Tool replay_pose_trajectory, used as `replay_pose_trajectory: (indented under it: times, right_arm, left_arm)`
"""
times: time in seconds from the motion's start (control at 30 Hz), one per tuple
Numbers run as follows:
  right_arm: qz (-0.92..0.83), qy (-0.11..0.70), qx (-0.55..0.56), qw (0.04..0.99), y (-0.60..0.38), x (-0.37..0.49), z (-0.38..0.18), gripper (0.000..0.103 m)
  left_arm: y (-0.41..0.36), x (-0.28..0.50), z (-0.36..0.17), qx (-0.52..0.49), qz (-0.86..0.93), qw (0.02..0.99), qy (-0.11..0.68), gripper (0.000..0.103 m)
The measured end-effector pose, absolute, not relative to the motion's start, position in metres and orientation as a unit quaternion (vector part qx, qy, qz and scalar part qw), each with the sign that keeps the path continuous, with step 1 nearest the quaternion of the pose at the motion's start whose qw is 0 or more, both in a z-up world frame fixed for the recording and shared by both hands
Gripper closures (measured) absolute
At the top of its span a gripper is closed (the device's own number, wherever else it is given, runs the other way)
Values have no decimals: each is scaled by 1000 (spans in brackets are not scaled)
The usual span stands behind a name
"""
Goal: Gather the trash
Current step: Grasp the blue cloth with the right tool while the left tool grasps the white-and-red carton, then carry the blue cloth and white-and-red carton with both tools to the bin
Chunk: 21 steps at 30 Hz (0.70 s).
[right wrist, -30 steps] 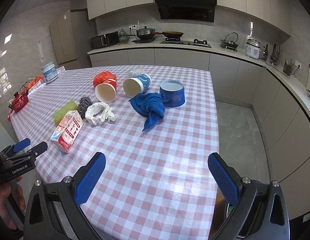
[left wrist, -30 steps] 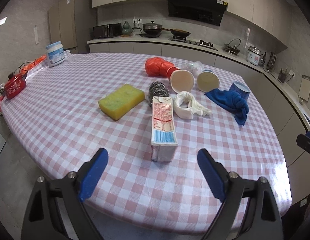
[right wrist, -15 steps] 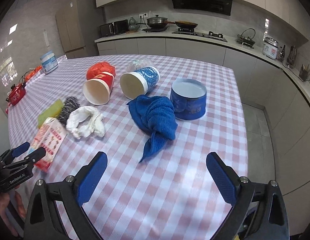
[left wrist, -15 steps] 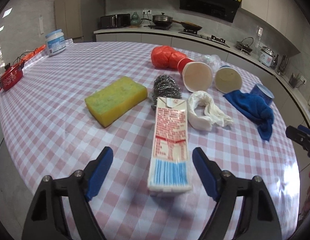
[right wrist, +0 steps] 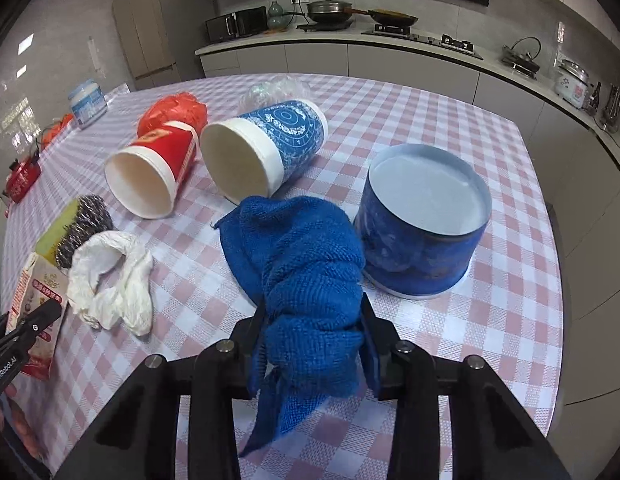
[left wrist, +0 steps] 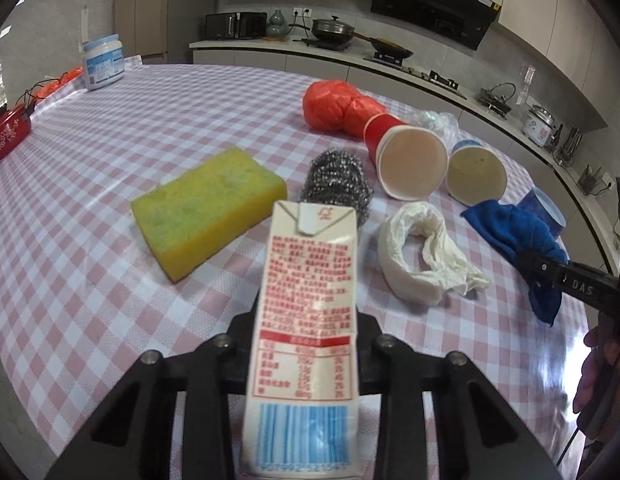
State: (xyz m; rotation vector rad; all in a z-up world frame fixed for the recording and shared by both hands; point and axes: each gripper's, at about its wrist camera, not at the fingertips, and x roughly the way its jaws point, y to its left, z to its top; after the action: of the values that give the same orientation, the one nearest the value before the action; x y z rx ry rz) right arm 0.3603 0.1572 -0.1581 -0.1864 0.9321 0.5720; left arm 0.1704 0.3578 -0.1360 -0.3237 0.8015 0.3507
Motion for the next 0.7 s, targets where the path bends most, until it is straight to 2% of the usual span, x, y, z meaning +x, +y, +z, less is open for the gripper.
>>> replay_pose_trajectory:
  times: [0.13,0.7]
  right_arm:
    - [277,434,-78,854,154,349,-150,70]
    - [219,389,-43,894,98,241,-90,70]
  left_arm:
    - [358,166,-126,-152,168,898,378,70]
    - [334,119,-88,-111,96,921,361,70]
